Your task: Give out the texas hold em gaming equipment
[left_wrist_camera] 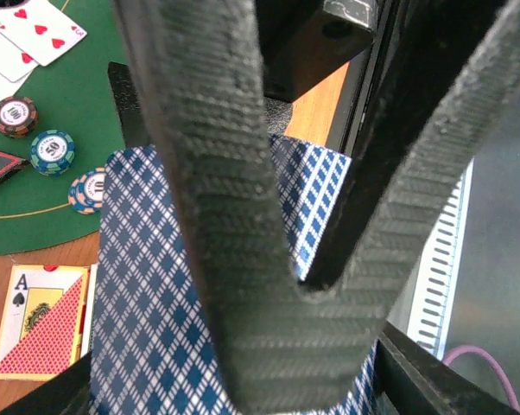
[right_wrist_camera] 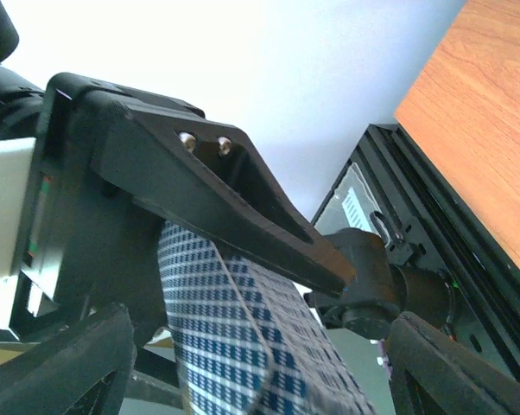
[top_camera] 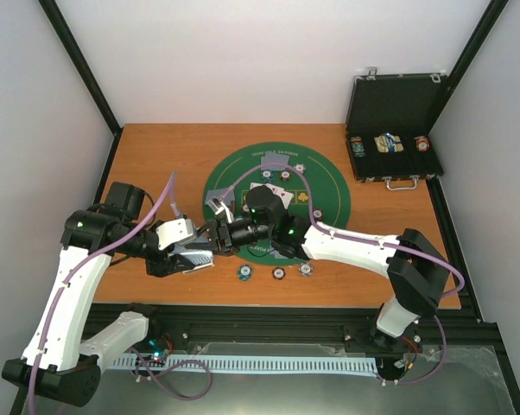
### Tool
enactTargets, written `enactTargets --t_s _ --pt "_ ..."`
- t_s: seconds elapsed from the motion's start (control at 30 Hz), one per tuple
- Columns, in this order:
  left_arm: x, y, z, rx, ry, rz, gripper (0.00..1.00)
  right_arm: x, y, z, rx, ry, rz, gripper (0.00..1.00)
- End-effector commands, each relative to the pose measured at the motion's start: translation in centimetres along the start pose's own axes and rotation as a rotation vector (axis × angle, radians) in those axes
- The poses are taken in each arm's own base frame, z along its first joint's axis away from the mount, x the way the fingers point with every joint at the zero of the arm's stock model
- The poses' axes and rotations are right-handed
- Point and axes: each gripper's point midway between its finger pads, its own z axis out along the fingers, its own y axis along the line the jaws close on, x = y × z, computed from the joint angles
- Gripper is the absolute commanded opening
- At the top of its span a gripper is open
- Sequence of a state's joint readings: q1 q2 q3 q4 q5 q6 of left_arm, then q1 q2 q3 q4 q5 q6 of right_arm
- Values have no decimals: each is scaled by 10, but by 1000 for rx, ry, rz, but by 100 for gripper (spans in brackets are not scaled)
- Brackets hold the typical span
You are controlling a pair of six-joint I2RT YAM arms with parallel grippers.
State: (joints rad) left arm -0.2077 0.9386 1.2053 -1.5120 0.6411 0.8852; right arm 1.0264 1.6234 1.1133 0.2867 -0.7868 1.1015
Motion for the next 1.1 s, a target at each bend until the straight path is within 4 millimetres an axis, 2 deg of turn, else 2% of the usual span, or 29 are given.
enactTargets --t_s 0.0,0.2,0.27,0.4,0.53,0.77,1.07 --pt "-11 -5 -7 1 -49 20 13 -5 12 8 -47 2 -19 80" --pt "-11 -5 -8 -6 -50 23 13 2 -12 12 -18 19 24 77" --pt "-11 -5 -8 -9 -53 27 13 5 -19 8 -5 16 33 75" --pt "-11 -6 -9 -11 -56 29 13 7 -37 -5 17 -13 74 64" --pt "-13 -6 -11 -16 -63 34 13 10 -47 -14 29 -31 98 59" --pt "-14 -6 -11 -16 -66 33 13 11 -41 -23 28 -50 93 48" --pt "-13 -6 -11 -21 -60 34 13 8 -28 -40 44 -86 79 22"
